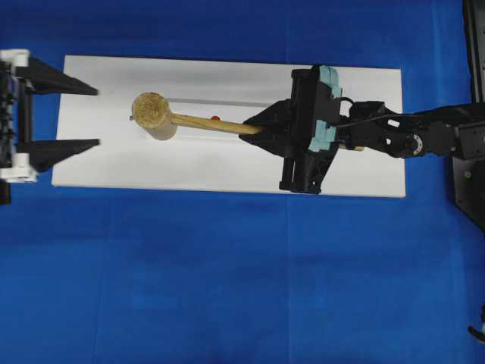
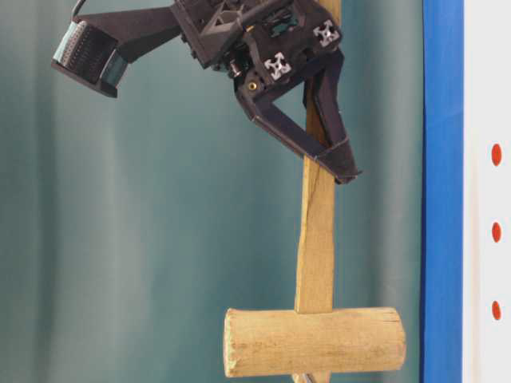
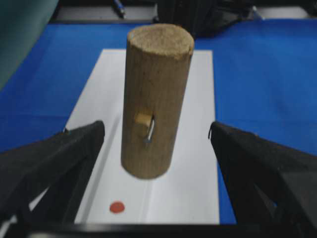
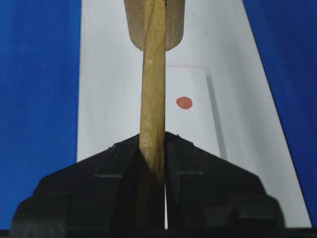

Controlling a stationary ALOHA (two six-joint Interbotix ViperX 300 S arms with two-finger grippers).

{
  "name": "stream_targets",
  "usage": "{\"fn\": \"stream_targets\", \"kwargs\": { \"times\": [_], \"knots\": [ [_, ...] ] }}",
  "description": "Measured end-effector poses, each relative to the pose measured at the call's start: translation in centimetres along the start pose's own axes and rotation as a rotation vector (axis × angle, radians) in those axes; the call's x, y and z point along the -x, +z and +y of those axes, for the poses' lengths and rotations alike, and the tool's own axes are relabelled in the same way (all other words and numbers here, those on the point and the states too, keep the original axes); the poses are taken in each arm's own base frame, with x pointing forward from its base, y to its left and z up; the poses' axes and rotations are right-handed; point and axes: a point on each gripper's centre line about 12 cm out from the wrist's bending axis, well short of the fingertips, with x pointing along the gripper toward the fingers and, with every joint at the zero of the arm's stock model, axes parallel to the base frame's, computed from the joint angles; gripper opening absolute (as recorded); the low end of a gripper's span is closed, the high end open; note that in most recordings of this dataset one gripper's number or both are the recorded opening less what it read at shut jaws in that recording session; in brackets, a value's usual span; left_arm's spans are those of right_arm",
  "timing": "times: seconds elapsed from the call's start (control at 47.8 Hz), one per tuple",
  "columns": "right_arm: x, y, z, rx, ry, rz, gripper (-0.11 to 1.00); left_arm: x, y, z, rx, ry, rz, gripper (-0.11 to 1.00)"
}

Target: Hit the mark with a hammer.

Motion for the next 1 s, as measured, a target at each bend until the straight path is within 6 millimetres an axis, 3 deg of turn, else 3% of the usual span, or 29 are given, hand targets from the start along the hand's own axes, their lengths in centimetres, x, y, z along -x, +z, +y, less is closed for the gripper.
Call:
{"fn": "stream_targets", "kwargs": {
  "times": [0.523, 0.878, 0.941, 1.004],
  "knots": [
    [0.0, 0.0, 0.0, -0.005, 0.0, 0.0, 0.02, -7.7, 0.0, 0.6, -0.001, 0.019, 0.067, 0.94],
    [0.0, 0.0, 0.0, 0.0, 0.0, 0.0, 0.02, -8.4, 0.2, 0.6, 0.0, 0.018, 0.07, 0.92],
    [0.0, 0.0, 0.0, 0.0, 0.0, 0.0, 0.02, -8.4, 0.1, 0.6, -0.001, 0.018, 0.073, 0.87],
    [0.0, 0.1, 0.0, -0.003, 0.0, -0.001, 0.02, -8.4, 0.1, 0.6, -0.002, 0.017, 0.075, 0.73]
  ]
}}
